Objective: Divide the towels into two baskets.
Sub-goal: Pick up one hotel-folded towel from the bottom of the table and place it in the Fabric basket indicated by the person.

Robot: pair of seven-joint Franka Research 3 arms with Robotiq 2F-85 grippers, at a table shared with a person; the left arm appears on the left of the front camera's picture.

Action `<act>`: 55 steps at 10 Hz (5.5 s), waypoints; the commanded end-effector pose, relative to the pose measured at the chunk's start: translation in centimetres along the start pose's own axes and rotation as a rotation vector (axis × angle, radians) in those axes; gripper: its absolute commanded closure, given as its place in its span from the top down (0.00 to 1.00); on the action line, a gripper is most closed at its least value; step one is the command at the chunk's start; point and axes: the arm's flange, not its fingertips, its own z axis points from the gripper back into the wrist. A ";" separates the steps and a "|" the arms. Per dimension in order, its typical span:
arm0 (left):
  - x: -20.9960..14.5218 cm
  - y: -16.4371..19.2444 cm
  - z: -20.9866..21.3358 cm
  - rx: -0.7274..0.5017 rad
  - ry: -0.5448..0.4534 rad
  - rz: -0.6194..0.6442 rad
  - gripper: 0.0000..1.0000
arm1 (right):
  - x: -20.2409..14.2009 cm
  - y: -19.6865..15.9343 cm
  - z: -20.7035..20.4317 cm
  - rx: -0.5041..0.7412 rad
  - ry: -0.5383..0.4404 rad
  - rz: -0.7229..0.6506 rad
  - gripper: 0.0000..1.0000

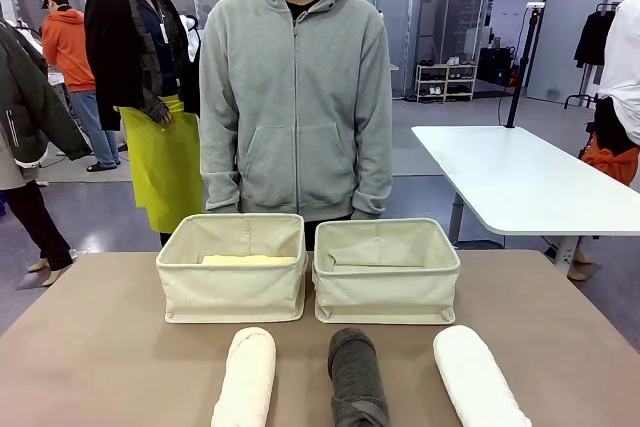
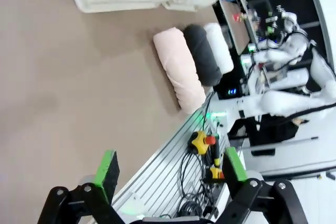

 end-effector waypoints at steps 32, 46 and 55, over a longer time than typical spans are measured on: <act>-2.9 -12.8 -25.2 0.441 0.000 0.271 1.00 | -0.1 0.3 0.2 0.011 -0.006 0.007 1.00; -6.8 -13.3 -34.1 0.651 0.129 0.098 1.00 | -0.1 0.3 0.2 0.011 -0.006 0.007 1.00; 3.3 -15.4 -39.7 0.764 0.201 -0.043 1.00 | -0.1 0.3 0.2 0.011 -0.006 0.007 1.00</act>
